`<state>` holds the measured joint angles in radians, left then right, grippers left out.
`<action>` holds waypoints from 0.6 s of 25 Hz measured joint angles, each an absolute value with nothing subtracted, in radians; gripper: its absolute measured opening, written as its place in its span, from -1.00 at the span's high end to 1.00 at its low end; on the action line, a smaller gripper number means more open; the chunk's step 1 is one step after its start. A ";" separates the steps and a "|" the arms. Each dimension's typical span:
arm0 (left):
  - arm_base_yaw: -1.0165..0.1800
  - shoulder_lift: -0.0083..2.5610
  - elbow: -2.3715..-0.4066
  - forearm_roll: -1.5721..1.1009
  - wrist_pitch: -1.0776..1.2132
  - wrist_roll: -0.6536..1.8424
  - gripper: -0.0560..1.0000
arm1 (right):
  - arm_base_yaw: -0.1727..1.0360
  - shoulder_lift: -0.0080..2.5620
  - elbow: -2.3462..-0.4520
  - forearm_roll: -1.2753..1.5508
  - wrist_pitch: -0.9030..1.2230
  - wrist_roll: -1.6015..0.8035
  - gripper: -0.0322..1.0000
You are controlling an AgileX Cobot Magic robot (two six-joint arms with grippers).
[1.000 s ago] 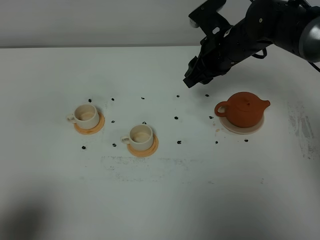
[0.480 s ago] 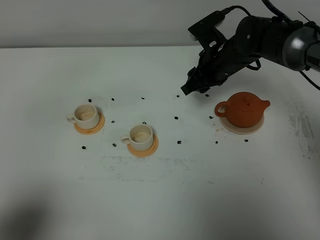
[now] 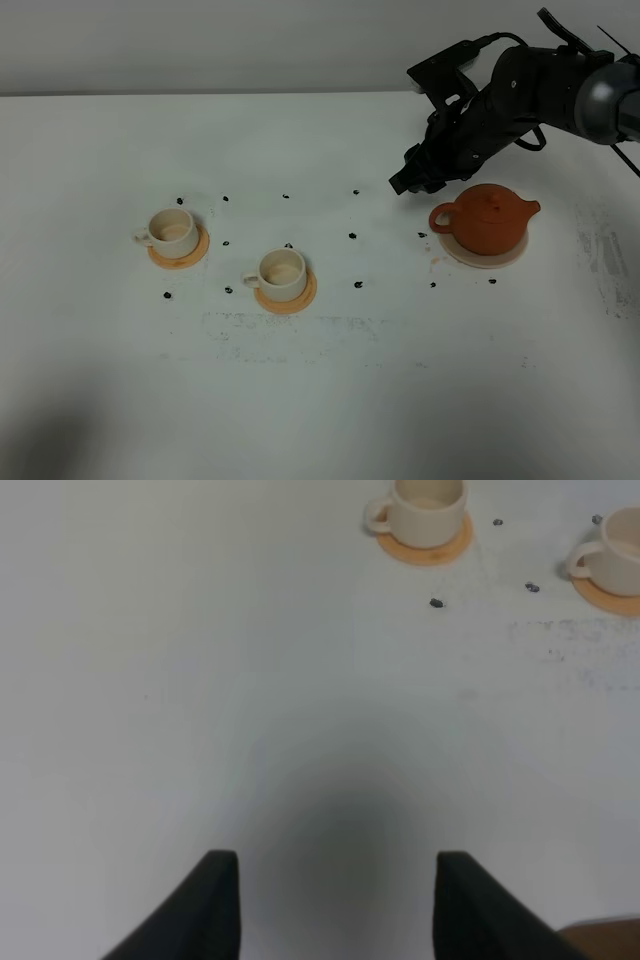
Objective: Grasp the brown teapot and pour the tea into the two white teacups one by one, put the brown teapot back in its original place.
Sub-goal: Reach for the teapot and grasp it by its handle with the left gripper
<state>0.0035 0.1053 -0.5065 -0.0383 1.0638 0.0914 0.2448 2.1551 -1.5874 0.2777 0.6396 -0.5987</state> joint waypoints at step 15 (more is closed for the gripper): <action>0.004 0.105 -0.506 -0.038 1.064 0.091 0.02 | 0.236 2.157 -1.588 0.301 0.780 -0.589 0.04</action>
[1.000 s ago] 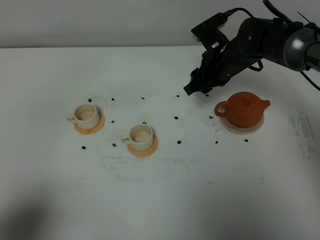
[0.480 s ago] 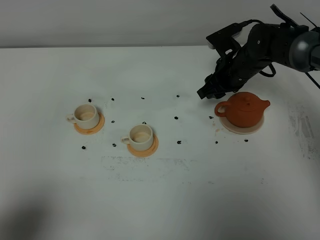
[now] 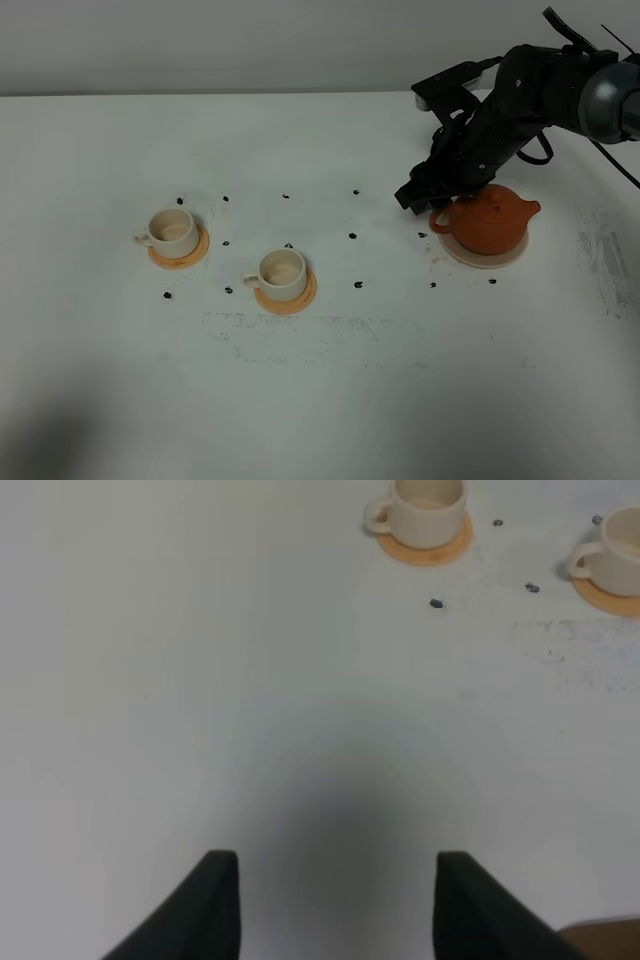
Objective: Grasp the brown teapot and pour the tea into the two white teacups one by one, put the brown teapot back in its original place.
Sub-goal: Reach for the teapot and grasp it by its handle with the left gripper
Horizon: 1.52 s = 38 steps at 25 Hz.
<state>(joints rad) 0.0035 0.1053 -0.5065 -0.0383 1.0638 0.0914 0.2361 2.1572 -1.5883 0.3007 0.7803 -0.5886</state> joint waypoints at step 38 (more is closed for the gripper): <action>0.004 0.105 -0.506 -0.038 1.063 0.090 0.02 | 0.309 1.924 -1.403 0.345 0.648 -0.670 0.04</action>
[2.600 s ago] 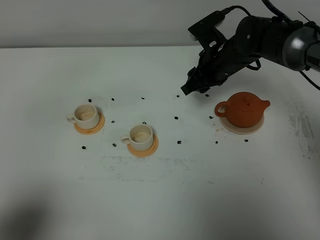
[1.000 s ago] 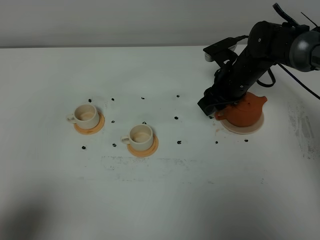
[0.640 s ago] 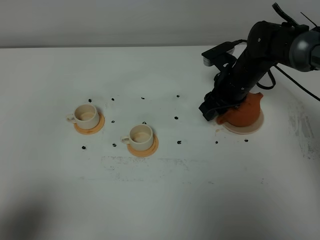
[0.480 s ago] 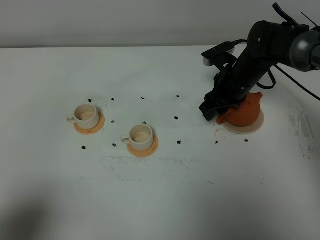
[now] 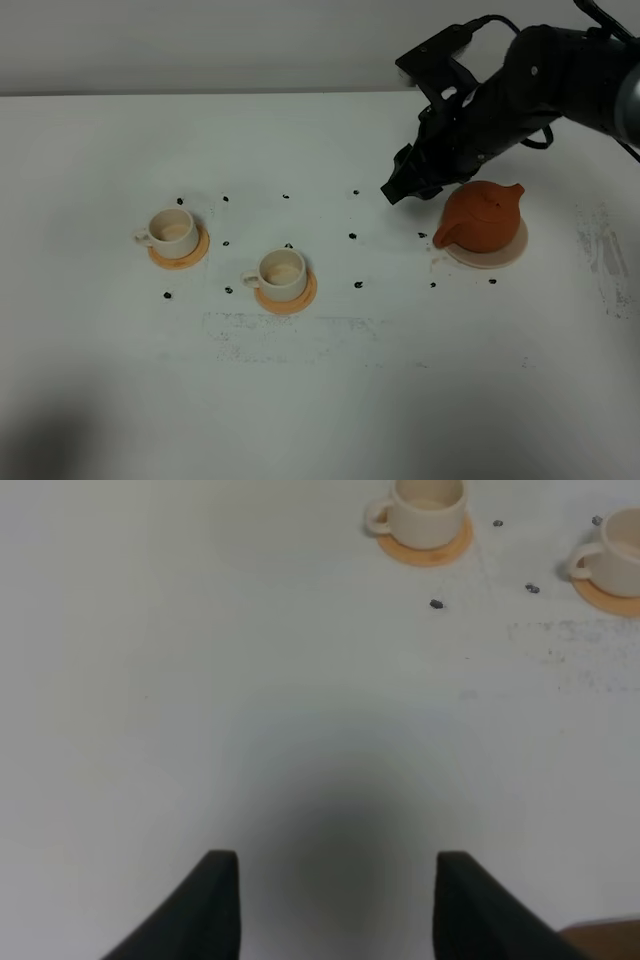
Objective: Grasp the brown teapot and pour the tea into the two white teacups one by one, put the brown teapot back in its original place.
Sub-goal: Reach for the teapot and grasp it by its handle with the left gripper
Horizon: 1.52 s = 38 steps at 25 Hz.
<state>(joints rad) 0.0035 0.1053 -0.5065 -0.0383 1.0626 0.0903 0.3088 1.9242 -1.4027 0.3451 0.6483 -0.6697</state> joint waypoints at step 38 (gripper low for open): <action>0.004 0.105 -0.506 -0.038 1.063 0.091 0.02 | 0.359 1.944 -1.062 0.348 0.220 -0.673 0.04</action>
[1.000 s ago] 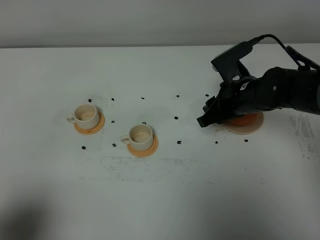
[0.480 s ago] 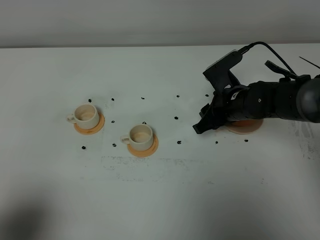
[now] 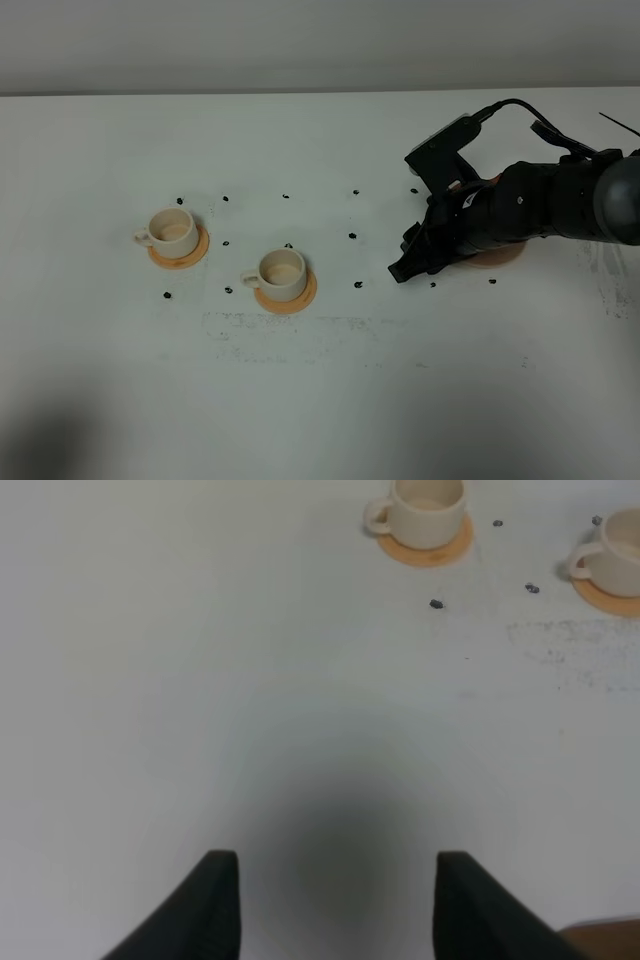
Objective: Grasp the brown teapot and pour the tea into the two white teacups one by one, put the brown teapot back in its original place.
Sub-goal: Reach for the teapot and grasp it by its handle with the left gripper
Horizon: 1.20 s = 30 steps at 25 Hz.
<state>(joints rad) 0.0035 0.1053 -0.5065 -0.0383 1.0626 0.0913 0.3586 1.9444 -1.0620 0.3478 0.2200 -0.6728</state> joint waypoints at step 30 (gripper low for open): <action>0.004 0.105 -0.506 -0.038 1.063 0.090 0.02 | 0.359 1.884 -1.062 0.253 0.378 -0.632 0.09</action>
